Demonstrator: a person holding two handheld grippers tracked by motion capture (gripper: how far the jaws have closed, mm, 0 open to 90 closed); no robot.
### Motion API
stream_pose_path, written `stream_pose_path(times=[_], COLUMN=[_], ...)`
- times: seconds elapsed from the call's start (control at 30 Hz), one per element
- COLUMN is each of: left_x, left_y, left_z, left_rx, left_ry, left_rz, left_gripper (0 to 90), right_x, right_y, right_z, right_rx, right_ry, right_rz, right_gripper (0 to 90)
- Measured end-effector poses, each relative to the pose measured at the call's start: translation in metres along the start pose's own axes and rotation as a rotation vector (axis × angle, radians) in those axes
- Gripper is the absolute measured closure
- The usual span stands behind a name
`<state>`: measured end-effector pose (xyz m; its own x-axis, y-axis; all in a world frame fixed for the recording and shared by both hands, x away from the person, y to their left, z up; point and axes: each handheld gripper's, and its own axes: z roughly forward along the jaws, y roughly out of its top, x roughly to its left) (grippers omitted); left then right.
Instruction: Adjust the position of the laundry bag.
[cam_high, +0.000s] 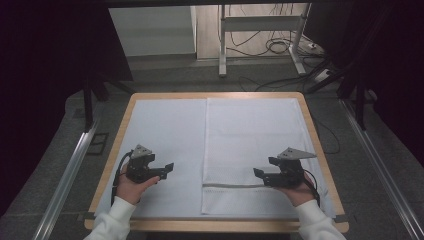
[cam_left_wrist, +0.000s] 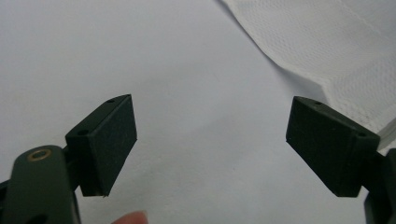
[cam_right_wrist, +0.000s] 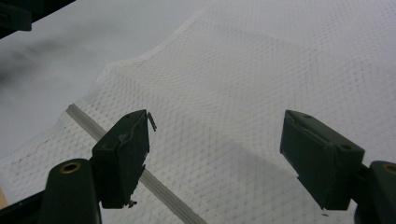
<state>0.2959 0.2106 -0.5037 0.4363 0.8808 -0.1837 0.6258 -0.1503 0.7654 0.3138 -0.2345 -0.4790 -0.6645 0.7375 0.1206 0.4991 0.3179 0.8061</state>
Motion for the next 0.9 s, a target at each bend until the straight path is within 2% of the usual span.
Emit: stream_pose_path(times=[0.2, 0.37, 0.47, 0.57, 0.67, 0.9], left_x=[-0.005, -0.012, -0.013, -0.013, -0.015, -0.021], left_y=[-0.001, 0.0, 0.003, 0.006, 0.01, 0.015], left_z=[-0.001, -0.004, -0.006, -0.004, -0.005, -0.008], left_rx=[0.012, 0.01, 0.005, 0.013, 0.012, 0.011], left_ry=[-0.016, -0.034, -0.049, -0.058, -0.049, -0.044], left_rz=[0.024, 0.04, 0.031, 0.002, -0.01, -0.014], left_gripper=[17.1, 18.2, 19.1, 19.9, 20.3, 20.9], right_x=[-0.002, 0.003, 0.006, 0.007, 0.008, 0.004], right_y=[-0.002, -0.001, -0.001, -0.003, -0.003, -0.007], right_z=[0.0, -0.002, -0.003, -0.005, -0.007, -0.008], right_rx=[0.006, -0.001, -0.005, -0.006, -0.006, -0.008], right_ry=[-0.008, -0.009, -0.007, -0.006, -0.01, -0.031], right_rz=[0.011, -0.005, -0.016, -0.023, -0.027, -0.037], right_gripper=[23.7, 24.3, 24.5, 24.5, 24.5, 25.0])
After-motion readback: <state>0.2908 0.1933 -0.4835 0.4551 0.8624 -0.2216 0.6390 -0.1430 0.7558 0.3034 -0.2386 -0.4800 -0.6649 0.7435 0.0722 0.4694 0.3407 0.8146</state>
